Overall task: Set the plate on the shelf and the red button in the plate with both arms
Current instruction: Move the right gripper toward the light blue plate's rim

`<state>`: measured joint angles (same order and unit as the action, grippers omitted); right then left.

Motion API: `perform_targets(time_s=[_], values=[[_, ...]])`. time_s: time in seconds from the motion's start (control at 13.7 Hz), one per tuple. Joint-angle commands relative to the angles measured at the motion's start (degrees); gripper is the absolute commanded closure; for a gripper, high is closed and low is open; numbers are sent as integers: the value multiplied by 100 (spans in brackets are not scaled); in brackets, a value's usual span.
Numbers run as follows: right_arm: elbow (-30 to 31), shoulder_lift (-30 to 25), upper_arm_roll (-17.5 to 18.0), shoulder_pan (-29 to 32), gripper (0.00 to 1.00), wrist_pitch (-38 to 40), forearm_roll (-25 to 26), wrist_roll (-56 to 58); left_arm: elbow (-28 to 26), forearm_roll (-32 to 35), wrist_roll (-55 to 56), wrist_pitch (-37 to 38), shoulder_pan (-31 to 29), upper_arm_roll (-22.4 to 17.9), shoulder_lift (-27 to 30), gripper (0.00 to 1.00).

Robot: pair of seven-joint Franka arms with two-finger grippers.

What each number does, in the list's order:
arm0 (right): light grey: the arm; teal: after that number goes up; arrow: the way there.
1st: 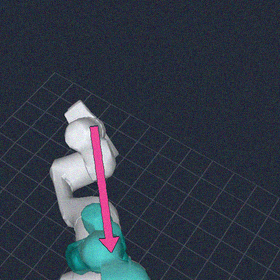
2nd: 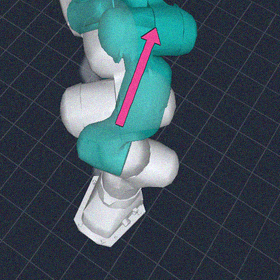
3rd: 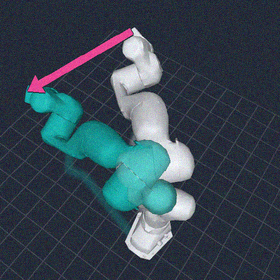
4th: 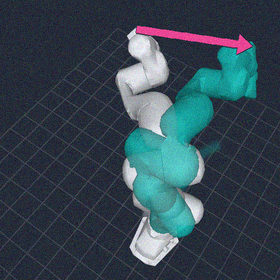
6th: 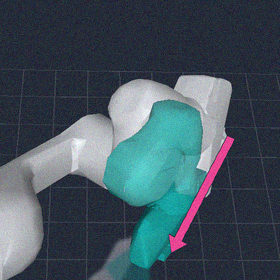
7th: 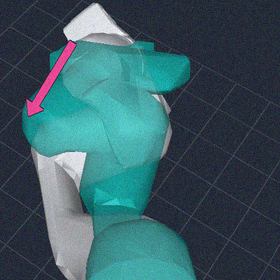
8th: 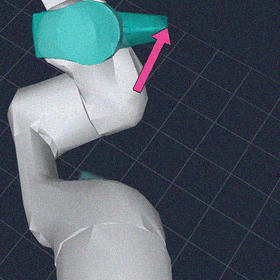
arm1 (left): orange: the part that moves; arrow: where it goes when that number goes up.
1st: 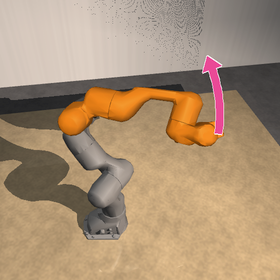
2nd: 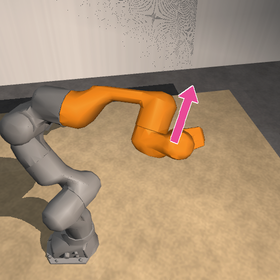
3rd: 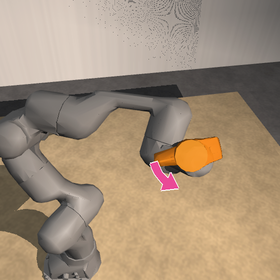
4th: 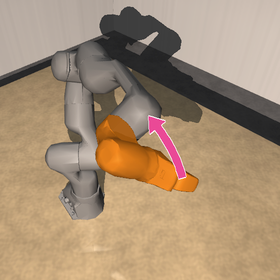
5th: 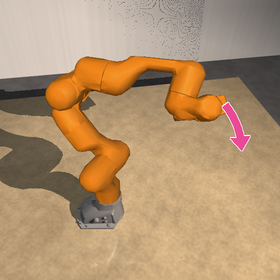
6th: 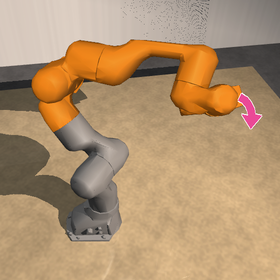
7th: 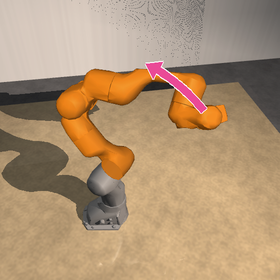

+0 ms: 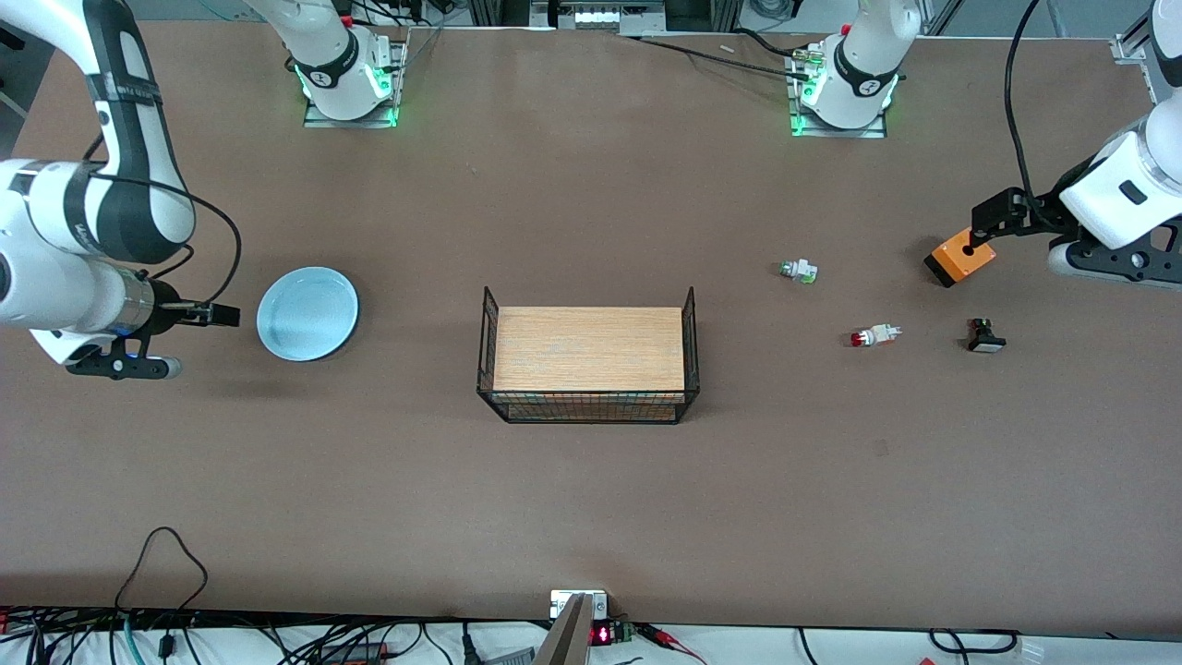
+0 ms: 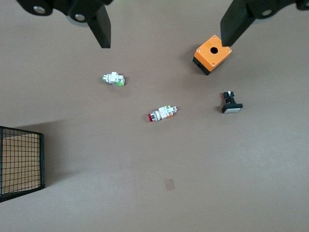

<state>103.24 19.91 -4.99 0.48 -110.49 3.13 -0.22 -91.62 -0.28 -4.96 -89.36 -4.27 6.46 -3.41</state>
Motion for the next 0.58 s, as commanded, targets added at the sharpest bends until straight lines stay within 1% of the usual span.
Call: perform_targets(time_s=[0.0, 0.22, 0.29, 0.44, 0.51], values=[[554, -119, 33, 207, 0, -541, 100, -40, -40, 108, -75, -64, -4, -13, 25, 0], [1521, -251, 42, 417, 0, -1604, 100, 30, -49, 116, -49, -64, -4, -22, 16, 0], [1759, -277, 51, 426, 0, -1947, 91, 30, -40, 142, -40, -64, 5, -22, 16, 0], [2068, -269, 59, 409, 0, -2423, 82, 30, -49, 151, -40, -64, 5, -13, 7, 0], [2139, -243, 68, 400, 0, -2529, 74, 30, -49, 151, -40, -64, 14, -13, 7, 0]])
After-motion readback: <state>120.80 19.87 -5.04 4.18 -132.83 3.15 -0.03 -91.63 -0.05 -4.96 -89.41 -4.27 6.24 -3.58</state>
